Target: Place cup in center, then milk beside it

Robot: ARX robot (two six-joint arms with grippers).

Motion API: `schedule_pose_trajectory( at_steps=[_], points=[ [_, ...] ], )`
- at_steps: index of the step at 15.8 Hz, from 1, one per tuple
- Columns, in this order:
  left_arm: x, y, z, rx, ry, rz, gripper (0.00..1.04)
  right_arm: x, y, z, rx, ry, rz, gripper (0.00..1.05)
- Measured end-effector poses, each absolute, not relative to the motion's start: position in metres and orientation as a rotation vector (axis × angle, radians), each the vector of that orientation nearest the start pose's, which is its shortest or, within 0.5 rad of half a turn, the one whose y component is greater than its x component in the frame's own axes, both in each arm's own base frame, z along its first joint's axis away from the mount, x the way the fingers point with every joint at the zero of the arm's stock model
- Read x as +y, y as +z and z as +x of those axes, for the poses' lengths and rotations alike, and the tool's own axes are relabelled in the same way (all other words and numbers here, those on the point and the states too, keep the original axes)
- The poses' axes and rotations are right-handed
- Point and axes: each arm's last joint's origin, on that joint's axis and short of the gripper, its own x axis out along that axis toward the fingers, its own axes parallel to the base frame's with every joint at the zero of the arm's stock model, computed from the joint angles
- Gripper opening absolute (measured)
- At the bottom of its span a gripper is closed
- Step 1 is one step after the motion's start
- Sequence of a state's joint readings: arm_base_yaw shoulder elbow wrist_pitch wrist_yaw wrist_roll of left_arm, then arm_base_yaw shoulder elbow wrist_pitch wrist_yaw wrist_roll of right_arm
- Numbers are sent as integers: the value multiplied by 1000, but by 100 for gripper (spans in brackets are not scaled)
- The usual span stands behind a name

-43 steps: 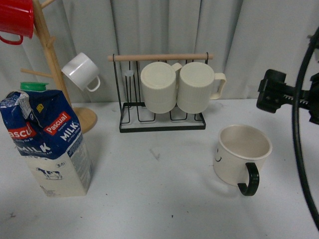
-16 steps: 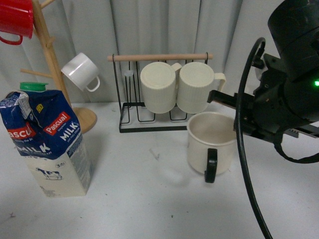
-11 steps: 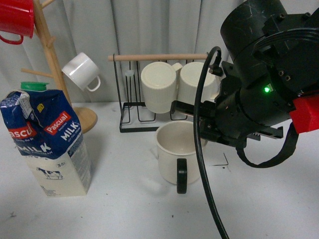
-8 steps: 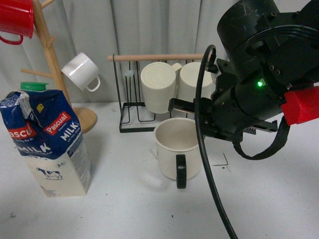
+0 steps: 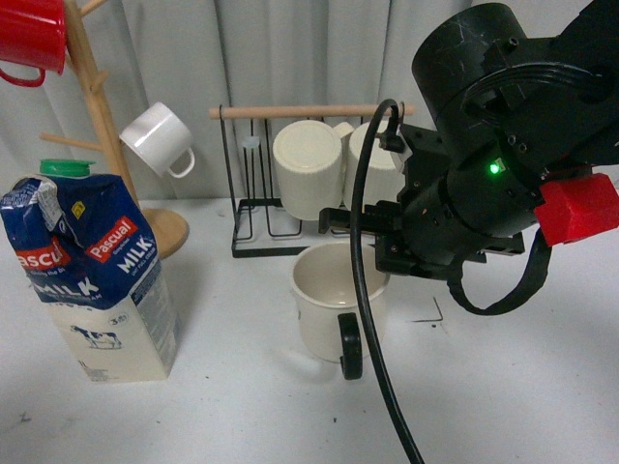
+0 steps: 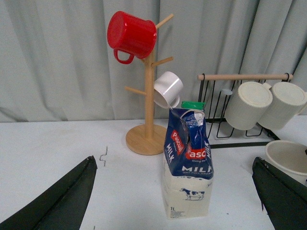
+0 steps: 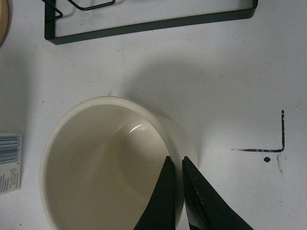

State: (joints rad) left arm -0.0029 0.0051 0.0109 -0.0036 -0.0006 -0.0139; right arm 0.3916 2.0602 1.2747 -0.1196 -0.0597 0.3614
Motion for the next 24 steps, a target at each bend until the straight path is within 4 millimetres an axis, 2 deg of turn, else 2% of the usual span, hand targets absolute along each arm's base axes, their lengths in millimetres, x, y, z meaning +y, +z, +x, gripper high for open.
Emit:
schedule_pose_trajectory(
  at_steps=[1, 2, 5, 7, 10, 12, 13, 14, 15, 16, 17, 19, 20, 22, 24],
  points=[
    [0, 166, 97, -2, -3, -14, 98, 162, 130, 387, 963, 265, 181, 3],
    [0, 166, 97, -2, -3, -14, 98, 162, 130, 387, 961, 274, 179, 8],
    [0, 167, 97, -2, -3, -14, 98, 158, 132, 388, 948, 273, 188, 46],
    [0, 166, 97, -2, -3, -14, 98, 154, 140, 387, 918, 280, 208, 67],
    [0, 166, 97, -2, -3, -14, 98, 150, 154, 383, 858, 300, 245, 81],
    [0, 166, 97, -2, -3, -14, 98, 141, 180, 374, 734, 323, 279, 98],
    [0, 166, 97, -2, -3, -14, 98, 134, 199, 365, 630, 332, 297, 99],
    [0, 167, 97, -2, -2, -14, 98, 131, 211, 357, 432, 292, 267, 93],
    [0, 166, 97, -2, -3, -14, 98, 116, 226, 336, 211, 172, 193, 82],
    [0, 166, 97, -2, -2, -14, 98, 78, 239, 288, 22, 23, 95, 64],
    [0, 166, 97, -2, -3, -14, 98, 48, 234, 246, -54, -18, 43, 36],
    [0, 166, 97, -2, -3, -14, 98, 39, 204, 225, 30, 4, 9, 15],
    [0, 167, 97, -2, -3, -14, 98, 31, 199, 213, 25, 2, -2, 1],
    [0, 167, 97, -2, -3, -14, 98, 21, 197, 195, -12, -11, 5, 2],
    [0, 166, 97, -2, -3, -14, 98, 17, 187, 183, 16, -2, 1, 2]
  ],
)
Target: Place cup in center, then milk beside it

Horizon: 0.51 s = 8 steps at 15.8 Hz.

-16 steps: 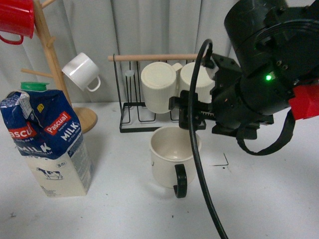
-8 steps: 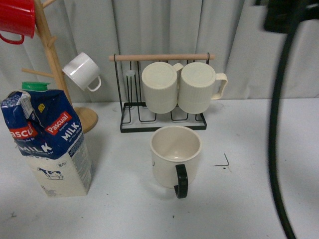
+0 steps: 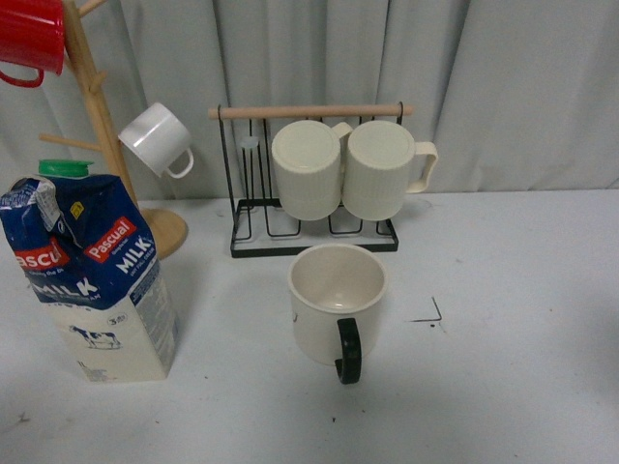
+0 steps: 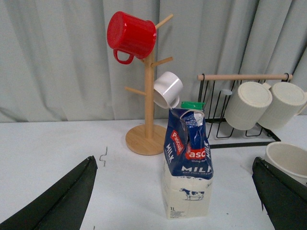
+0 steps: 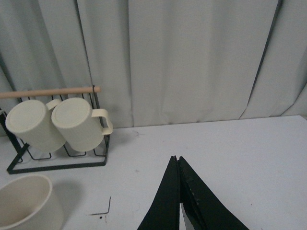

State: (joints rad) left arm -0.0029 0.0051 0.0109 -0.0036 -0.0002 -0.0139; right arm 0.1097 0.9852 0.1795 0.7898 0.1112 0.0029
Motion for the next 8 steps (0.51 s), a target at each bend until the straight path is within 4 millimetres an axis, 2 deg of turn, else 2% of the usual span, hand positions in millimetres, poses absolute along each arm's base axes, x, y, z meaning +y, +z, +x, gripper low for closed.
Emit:
schedule_pose_trajectory(
  at_steps=[3, 5, 8],
  points=[
    [0, 166, 97, -2, -3, -14, 98, 12, 183, 170, 6, -2, 2, 2],
    [0, 167, 97, -2, -3, -14, 98, 0, 179, 158, 9, -8, 3, 2],
    [0, 167, 97, -2, -3, -14, 98, 0, 175, 149, 8, -5, 2, 2]
  ],
)
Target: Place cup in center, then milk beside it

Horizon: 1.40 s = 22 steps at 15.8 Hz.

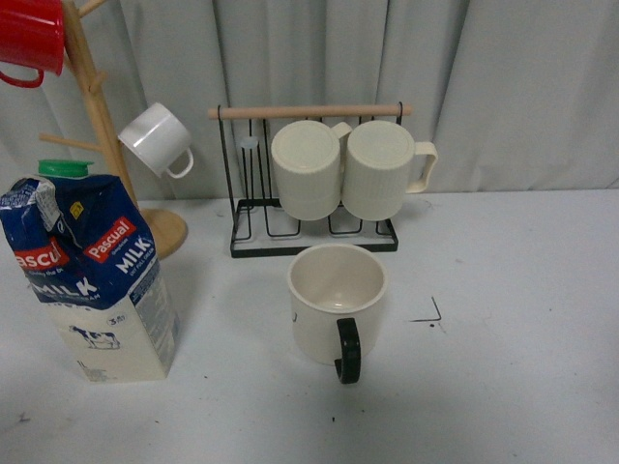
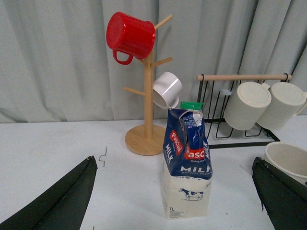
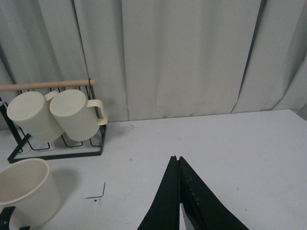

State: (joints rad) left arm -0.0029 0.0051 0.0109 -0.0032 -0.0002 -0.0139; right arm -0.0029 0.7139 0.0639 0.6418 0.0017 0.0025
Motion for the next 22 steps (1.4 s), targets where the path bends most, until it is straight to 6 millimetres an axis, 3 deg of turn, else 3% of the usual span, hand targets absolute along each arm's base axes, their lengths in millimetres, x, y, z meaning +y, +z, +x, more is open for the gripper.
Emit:
schedule_pose_trajectory(
  at_steps=[3, 22],
  points=[
    [0, 167, 97, -2, -3, -14, 98, 0, 163, 139, 29, -2, 2, 2],
    [0, 166, 97, -2, -3, -14, 98, 0, 170, 108, -13, -2, 2, 2]
  ],
)
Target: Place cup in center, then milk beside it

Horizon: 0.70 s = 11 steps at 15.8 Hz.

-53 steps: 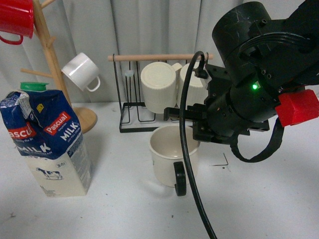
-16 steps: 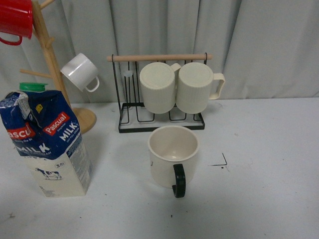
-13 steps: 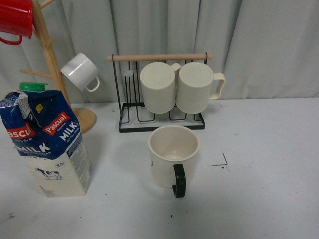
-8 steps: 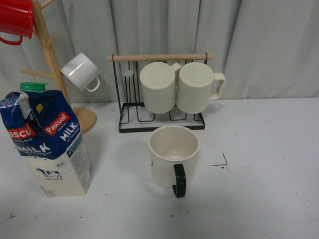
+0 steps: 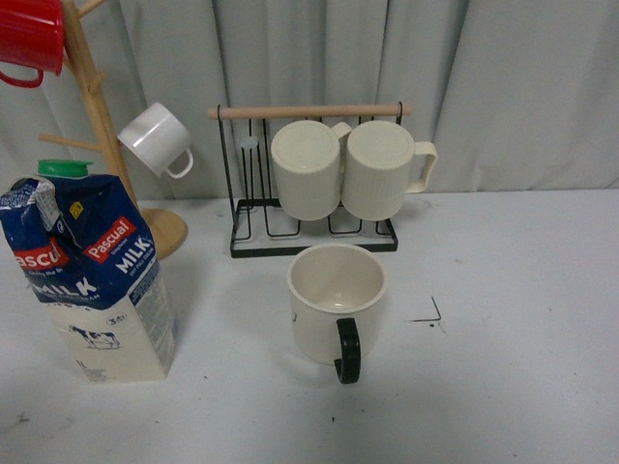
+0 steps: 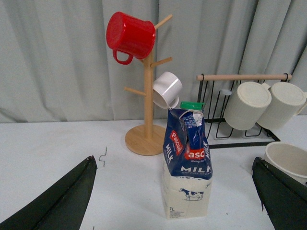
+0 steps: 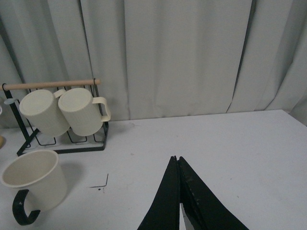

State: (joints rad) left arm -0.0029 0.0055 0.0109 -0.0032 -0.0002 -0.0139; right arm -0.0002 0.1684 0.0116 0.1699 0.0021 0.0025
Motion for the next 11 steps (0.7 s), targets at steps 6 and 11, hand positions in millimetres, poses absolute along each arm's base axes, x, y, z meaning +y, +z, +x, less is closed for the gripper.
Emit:
schedule_pose_trajectory(
  at_steps=[6, 11],
  points=[
    [0, 166, 97, -2, -3, -14, 98, 0, 167, 97, -4, 0, 2, 5],
    [-6, 185, 118, 392, -59, -73, 98, 0, 167, 97, -5, 0, 2, 67]
  ],
)
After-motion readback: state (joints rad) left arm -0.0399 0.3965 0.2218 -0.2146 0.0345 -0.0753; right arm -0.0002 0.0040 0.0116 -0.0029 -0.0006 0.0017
